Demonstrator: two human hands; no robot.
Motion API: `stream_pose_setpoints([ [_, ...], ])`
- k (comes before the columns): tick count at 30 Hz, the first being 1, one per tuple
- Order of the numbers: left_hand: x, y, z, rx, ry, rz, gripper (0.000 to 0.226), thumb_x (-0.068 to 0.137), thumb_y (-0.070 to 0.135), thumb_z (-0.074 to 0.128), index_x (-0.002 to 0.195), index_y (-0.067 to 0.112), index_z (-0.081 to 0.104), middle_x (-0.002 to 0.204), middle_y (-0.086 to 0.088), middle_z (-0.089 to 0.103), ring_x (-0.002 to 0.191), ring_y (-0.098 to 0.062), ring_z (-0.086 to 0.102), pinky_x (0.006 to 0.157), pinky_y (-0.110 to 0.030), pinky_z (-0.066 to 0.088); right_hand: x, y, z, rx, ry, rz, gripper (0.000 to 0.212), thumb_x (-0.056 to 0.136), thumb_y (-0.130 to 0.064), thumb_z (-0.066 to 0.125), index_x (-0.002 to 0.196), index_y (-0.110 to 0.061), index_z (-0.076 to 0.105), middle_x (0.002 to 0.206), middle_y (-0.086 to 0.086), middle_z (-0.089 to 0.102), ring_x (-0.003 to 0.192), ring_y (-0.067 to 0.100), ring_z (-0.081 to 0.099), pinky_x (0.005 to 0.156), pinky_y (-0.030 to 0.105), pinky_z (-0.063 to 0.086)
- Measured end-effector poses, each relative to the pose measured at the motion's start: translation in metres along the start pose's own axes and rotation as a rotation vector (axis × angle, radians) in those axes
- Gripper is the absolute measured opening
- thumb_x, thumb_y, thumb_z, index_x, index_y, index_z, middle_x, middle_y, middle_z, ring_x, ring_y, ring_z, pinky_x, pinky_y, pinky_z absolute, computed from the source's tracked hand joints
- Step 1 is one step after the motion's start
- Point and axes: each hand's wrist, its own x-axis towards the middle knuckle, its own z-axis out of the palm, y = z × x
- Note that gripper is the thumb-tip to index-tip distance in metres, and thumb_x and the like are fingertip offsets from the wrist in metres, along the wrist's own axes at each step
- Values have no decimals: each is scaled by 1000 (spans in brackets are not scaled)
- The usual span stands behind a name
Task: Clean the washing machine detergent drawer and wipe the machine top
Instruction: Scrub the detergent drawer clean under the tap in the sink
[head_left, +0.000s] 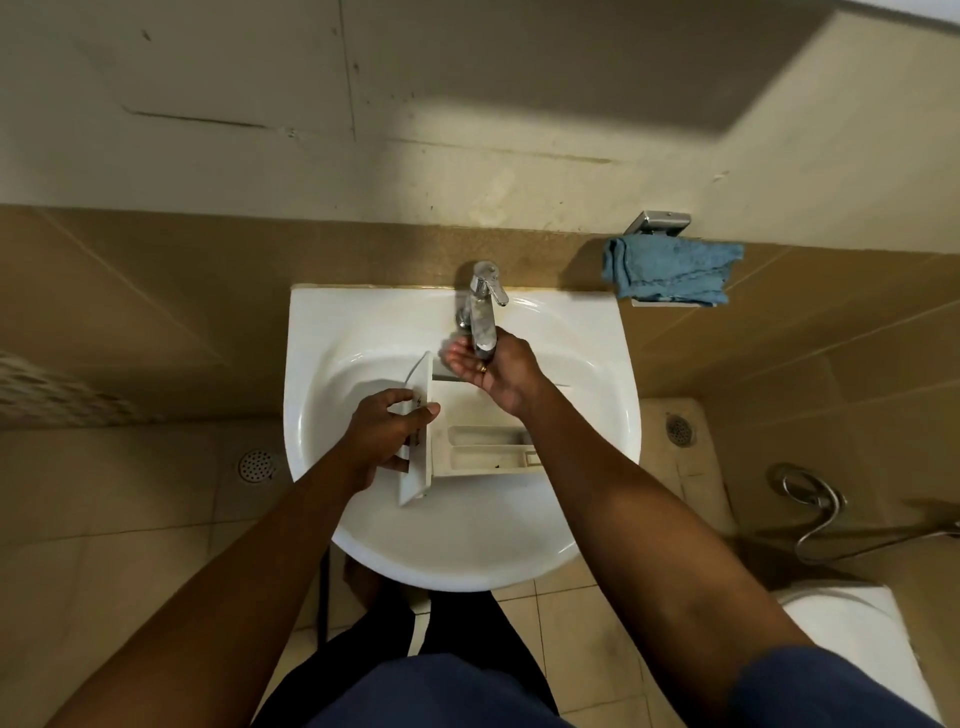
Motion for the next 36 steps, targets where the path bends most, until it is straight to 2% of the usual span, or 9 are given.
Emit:
stream_pose_setpoints([
  [3, 0, -1, 0, -8, 0, -3, 57, 83, 39, 85, 134, 24, 63, 115, -12, 71, 100, -30, 71, 65, -45, 63, -2, 11, -3, -109, 10, 43, 30, 103, -10, 38, 86, -3, 61, 73, 12, 61, 64, 22, 64, 63, 32, 58],
  [8, 0, 0, 0, -5, 2, -2, 57, 83, 39, 85, 134, 24, 62, 116, -11, 71, 101, -29, 70, 61, -41, 62, -12, 48, -59, -1364, -209, -378, 25, 105, -20, 55, 103, -14, 79, 109, 2, 75, 93, 7, 60, 82, 17, 42],
  [12, 1, 1, 2, -9, 4, -1, 58, 84, 38, 84, 135, 23, 62, 115, -12, 71, 102, -30, 70, 62, -43, 62, -12, 16, -109, -1624, -204, -400, 22, 101, -21, 61, 106, -13, 81, 111, 4, 77, 102, 18, 68, 94, 25, 47],
  [15, 2, 1, 4, -3, 7, -12, 57, 84, 38, 84, 135, 25, 62, 111, -12, 72, 101, -31, 71, 68, -48, 64, -13, -6, -117, -1693, -92, -329, 33, 95, -35, 55, 90, -16, 82, 93, 5, 78, 89, 23, 71, 80, 32, 51],
  [18, 2, 1, 4, -12, -6, -19, 58, 84, 37, 85, 135, 24, 62, 111, -13, 73, 101, -31, 71, 66, -46, 63, -16, -8, -87, -1292, 38, -374, 28, 99, -24, 59, 90, -9, 81, 87, 8, 77, 79, 21, 70, 71, 27, 51],
  [22, -2, 7, 0, 36, 6, 24, 58, 83, 31, 86, 135, 23, 61, 104, -13, 73, 92, -26, 71, 66, -45, 63, -10, -9, -32, -526, -70, -112, 29, 101, -9, 46, 82, -4, 66, 73, 11, 60, 64, 23, 60, 67, 29, 56],
  [28, -10, 5, -6, 74, 39, 85, 66, 81, 32, 87, 140, 21, 58, 97, -8, 72, 88, -23, 71, 73, -55, 62, 5, 1, -21, -204, 101, -86, 28, 105, -11, 45, 101, 2, 69, 104, 29, 74, 99, 43, 73, 87, 44, 63],
  [33, -9, 2, -6, 81, 46, 91, 66, 79, 37, 88, 138, 24, 60, 101, -5, 71, 91, -23, 71, 69, -49, 65, 7, 9, -15, -61, 87, -44, 21, 98, -3, 46, 96, 5, 66, 94, 26, 64, 79, 32, 66, 83, 41, 64],
  [36, -8, 1, -7, 81, 41, 79, 69, 78, 39, 89, 139, 25, 59, 102, -6, 70, 92, -24, 71, 70, -52, 65, 6, 8, -23, 34, 178, -27, 22, 96, -5, 45, 80, -2, 59, 76, 17, 57, 67, 25, 60, 62, 30, 58],
])
